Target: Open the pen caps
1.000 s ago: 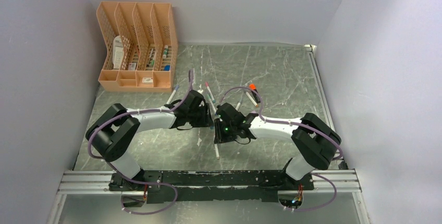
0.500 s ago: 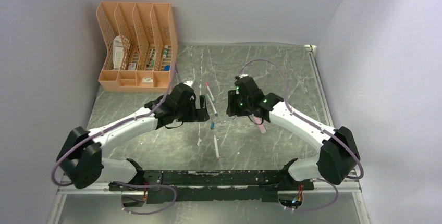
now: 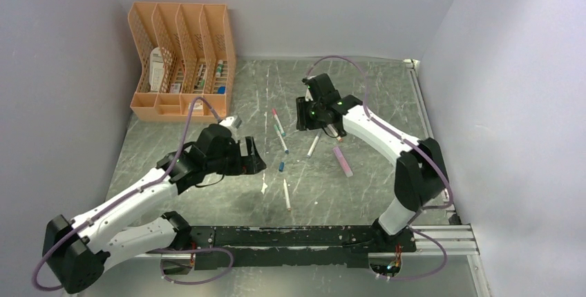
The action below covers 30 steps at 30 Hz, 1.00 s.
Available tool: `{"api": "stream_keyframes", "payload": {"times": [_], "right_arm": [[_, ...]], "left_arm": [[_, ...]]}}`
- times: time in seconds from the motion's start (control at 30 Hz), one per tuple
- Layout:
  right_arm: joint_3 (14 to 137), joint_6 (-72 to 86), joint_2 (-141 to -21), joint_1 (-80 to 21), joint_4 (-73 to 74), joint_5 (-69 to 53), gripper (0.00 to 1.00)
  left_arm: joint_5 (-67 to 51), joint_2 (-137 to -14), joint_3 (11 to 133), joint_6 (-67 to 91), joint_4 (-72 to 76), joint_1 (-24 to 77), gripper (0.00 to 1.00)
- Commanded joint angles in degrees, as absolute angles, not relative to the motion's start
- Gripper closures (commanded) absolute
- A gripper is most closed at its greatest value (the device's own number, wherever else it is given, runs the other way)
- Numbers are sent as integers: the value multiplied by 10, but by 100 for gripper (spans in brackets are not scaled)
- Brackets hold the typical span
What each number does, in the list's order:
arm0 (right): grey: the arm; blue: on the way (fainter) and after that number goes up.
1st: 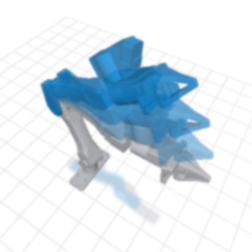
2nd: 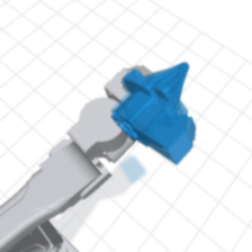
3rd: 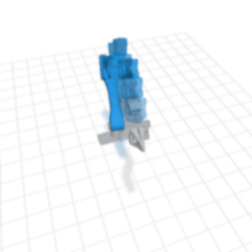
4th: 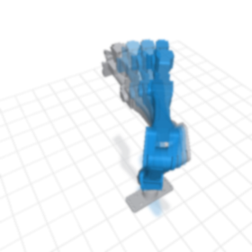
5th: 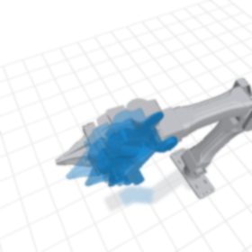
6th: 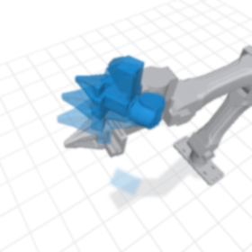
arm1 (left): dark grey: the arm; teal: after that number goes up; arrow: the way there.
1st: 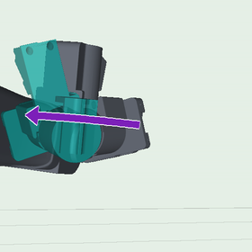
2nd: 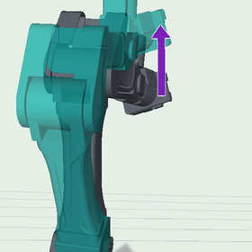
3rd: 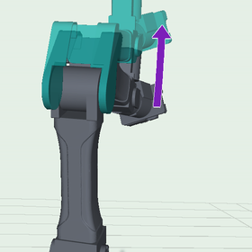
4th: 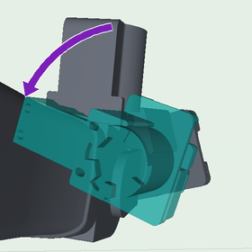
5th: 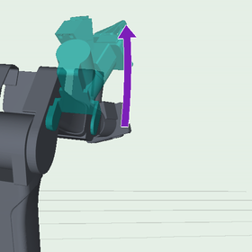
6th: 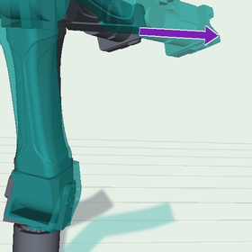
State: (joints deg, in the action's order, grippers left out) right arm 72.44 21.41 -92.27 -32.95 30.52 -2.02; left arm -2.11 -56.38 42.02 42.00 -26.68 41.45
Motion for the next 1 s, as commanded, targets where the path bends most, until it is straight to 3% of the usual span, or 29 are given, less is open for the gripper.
{"api": "stream_keyframes", "payload": {"times": [0.0,0.3,0.97], "right_arm": [[772,199,-976,-328,315,-30,59],[751,236,-1033,-328,351,96,60],[705,251,-1105,-326,308,109,60]], "left_arm": [[-53,-516,407,441,-312,416,0],[-34,-480,402,443,-348,417,0],[-58,-493,371,439,-291,418,0]]}}
